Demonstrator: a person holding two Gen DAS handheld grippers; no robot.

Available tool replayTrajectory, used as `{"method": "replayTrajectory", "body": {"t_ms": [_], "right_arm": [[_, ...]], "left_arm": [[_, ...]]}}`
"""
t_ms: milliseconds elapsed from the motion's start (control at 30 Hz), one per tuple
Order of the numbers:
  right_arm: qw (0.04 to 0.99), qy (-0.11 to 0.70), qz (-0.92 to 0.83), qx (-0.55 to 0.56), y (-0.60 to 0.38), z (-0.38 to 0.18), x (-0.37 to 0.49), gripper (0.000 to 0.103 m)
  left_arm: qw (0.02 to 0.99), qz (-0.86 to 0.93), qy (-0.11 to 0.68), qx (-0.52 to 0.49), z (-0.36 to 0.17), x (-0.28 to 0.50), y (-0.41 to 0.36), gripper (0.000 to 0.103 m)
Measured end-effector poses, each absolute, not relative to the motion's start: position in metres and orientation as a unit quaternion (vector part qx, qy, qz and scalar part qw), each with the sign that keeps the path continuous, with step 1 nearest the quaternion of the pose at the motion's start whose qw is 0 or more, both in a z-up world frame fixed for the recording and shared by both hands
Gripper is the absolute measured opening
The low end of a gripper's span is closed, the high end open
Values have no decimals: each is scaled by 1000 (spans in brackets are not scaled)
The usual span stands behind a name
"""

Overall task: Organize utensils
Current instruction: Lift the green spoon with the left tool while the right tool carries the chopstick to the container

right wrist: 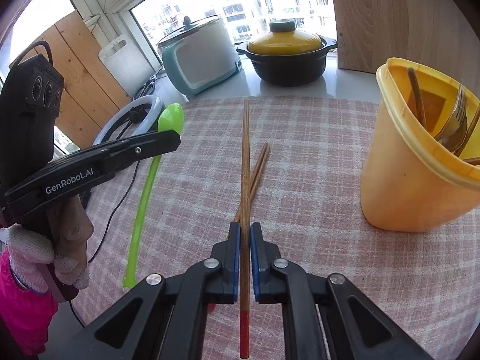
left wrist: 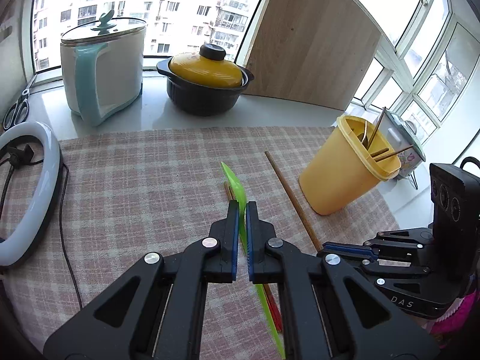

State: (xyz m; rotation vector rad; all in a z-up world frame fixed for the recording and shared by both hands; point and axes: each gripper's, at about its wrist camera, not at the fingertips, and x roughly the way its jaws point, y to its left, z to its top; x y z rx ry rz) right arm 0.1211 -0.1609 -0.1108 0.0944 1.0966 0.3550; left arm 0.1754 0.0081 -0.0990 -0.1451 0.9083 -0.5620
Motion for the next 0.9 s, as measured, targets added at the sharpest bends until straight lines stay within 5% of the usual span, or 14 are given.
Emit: {"method": "replayTrajectory", "body": {"t_ms": [900], "right_arm": [[911,379,148,62,-250,14,120,4]], "left_arm": [[885,-325,321,-92,10,187,-64,2]]}}
